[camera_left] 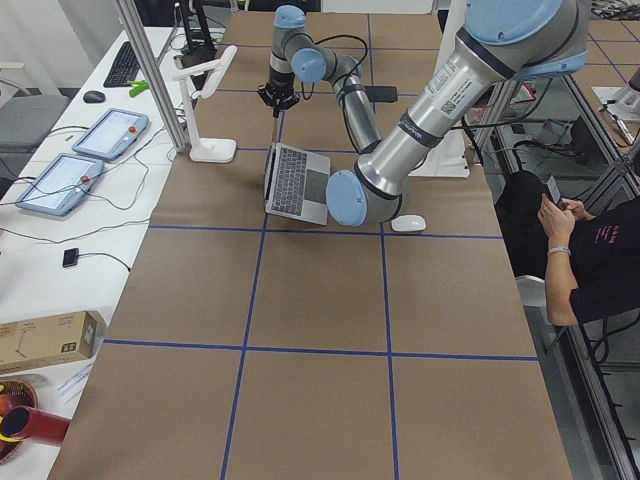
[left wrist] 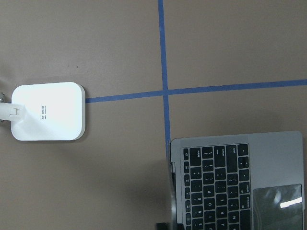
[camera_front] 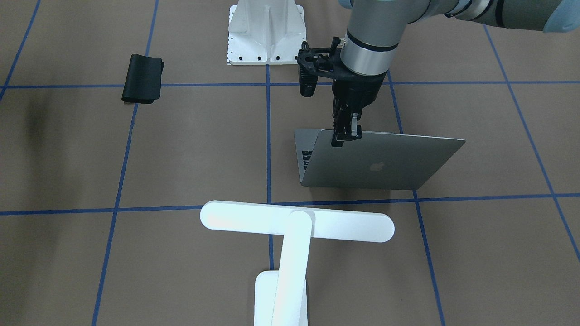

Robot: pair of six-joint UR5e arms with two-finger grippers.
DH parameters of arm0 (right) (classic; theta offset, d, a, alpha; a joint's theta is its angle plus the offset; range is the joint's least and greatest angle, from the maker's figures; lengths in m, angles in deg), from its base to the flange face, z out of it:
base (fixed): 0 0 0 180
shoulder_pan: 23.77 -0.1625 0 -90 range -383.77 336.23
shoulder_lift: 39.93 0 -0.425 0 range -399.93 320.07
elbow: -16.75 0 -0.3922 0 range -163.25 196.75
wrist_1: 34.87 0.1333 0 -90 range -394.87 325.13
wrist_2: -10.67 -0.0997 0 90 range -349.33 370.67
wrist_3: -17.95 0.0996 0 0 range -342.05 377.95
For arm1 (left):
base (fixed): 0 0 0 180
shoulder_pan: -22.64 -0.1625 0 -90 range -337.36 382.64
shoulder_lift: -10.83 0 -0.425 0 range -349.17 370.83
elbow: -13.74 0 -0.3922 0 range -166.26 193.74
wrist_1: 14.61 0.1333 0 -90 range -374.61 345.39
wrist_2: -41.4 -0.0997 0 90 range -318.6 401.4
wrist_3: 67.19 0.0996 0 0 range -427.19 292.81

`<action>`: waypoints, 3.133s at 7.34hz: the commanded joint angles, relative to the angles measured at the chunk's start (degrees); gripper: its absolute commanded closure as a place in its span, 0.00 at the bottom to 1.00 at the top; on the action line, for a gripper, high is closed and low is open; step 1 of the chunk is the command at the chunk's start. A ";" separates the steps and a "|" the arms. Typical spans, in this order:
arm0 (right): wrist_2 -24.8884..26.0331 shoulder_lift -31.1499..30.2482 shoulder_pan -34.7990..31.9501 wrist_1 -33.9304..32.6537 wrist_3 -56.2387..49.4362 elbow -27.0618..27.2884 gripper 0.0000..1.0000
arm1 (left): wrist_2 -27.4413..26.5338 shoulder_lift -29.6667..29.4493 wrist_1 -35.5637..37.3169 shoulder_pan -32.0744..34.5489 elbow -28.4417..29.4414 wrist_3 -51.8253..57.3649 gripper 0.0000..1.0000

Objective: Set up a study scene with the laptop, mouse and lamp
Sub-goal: 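Slide the laptop with the left gripper toward the white lamp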

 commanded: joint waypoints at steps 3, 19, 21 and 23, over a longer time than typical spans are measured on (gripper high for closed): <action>0.00 0.00 0.05 0.00 0.00 0.02 0.00 | -2.32 -0.23 -3.19 -0.32 1.71 -0.28 1.00; 0.00 0.00 -0.04 0.00 -0.35 -0.68 0.00 | -8.83 -1.20 -6.98 -5.33 3.83 -10.30 0.56; 0.00 0.00 -0.04 0.00 -0.35 -0.68 0.00 | -8.92 -1.20 -6.90 -5.33 3.75 -10.30 0.56; 0.09 0.00 0.05 0.00 -0.35 -0.85 0.00 | -8.83 -1.11 -6.81 -5.24 3.13 -10.39 0.52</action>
